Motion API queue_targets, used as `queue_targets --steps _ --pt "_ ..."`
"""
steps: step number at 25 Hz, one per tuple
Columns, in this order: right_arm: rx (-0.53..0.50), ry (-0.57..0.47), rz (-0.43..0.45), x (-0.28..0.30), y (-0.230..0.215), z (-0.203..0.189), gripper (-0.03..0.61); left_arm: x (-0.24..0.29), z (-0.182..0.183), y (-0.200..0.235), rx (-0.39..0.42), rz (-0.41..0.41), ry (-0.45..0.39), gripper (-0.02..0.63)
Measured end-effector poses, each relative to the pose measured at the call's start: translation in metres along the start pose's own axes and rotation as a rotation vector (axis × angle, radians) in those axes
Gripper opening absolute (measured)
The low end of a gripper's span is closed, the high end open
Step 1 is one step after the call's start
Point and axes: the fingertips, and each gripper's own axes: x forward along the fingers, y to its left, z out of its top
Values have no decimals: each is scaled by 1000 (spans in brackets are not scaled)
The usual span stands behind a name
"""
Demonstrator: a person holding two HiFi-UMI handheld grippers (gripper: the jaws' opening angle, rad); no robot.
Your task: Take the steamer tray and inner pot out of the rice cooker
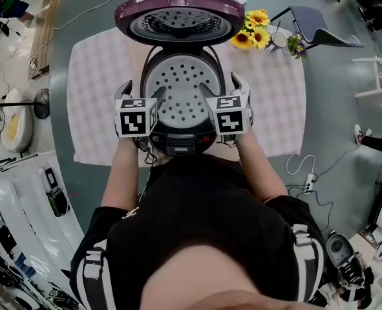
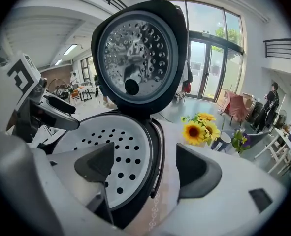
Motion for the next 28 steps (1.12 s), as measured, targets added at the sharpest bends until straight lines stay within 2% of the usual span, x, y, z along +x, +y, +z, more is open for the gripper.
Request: queue_targets --steps 4,14,16,18,21,24,28 --pt "10 40 8 13 -4 -5 385 17 -8 5 -35 8 59 408" --pt "16 168 -4 42 -16 -28 377 48 -21 16 -11 27 145 398" --pt "11 178 -21 42 -19 -27 347 49 -24 21 -2 45 163 370" --pt "11 188 -35 43 -23 -28 279 51 -28 26 2 63 182 315" --pt "9 196 -37 45 -23 -28 227 54 -30 29 -10 82 194 239" --pt "-16 189 -60 44 -22 -25 181 54 -31 28 -21 81 195 236" --pt "-44 163 -91 41 -23 -21 179 52 -30 27 -27 82 181 233"
